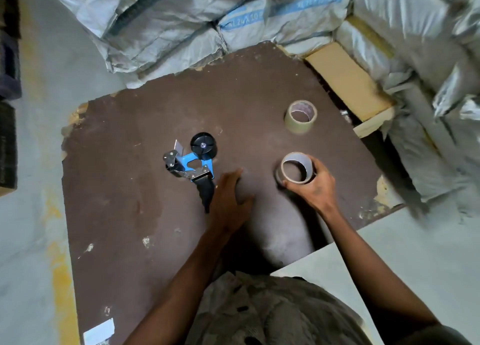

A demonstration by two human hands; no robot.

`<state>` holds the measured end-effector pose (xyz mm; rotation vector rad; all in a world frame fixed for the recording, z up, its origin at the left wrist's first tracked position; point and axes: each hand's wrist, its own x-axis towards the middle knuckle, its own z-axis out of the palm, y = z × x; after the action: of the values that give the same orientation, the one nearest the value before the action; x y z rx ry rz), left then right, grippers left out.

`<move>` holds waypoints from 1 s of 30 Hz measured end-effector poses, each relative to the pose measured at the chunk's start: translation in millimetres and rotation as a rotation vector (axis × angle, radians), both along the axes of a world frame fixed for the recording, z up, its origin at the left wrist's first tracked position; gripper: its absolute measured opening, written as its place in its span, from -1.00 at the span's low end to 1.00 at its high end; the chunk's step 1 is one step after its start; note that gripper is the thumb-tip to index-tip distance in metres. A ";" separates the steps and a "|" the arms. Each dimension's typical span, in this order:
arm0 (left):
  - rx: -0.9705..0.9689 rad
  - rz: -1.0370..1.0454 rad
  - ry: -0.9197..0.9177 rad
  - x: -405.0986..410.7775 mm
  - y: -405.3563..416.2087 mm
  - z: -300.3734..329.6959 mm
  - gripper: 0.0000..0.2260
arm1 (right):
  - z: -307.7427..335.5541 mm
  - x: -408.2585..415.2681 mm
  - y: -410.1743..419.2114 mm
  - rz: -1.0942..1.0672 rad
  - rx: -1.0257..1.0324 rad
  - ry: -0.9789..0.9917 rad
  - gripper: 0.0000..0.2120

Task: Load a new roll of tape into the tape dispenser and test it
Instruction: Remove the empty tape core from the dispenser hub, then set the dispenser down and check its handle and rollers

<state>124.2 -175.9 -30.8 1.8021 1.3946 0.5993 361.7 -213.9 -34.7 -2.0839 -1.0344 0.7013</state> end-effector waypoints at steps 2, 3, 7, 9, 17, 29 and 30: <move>-0.044 -0.036 -0.015 16.4 -8.9 -6.9 -0.37 | -1.6 18.8 -17.6 -0.053 -0.020 0.001 -0.19; -0.050 -0.049 -0.007 24.5 -12.5 -10.8 -0.36 | -2.6 28.6 -25.7 -0.078 -0.030 0.005 -0.19; -0.086 -0.105 0.018 53.4 -25.9 -19.0 -0.37 | -5.9 62.8 -57.4 -0.130 -0.090 0.011 -0.22; -0.092 -0.146 0.045 64.8 -29.9 -25.3 -0.36 | -7.8 73.5 -68.6 -0.157 -0.102 0.004 -0.21; -0.078 -0.177 0.098 100.0 -32.2 -31.3 -0.43 | -10.6 91.8 -87.3 -0.228 -0.092 0.011 -0.18; 0.041 -0.169 0.063 99.7 -22.9 -23.1 -0.51 | 5.8 82.9 -78.3 -0.280 -0.066 -0.055 0.18; 0.050 -0.160 0.067 97.8 -21.7 -21.9 -0.51 | 9.9 79.5 -74.0 -0.268 -0.034 -0.072 0.13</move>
<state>222.1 -197.7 -52.7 1.9676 1.2733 0.4976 441.2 -287.9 -24.8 -2.2370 -0.7651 0.5159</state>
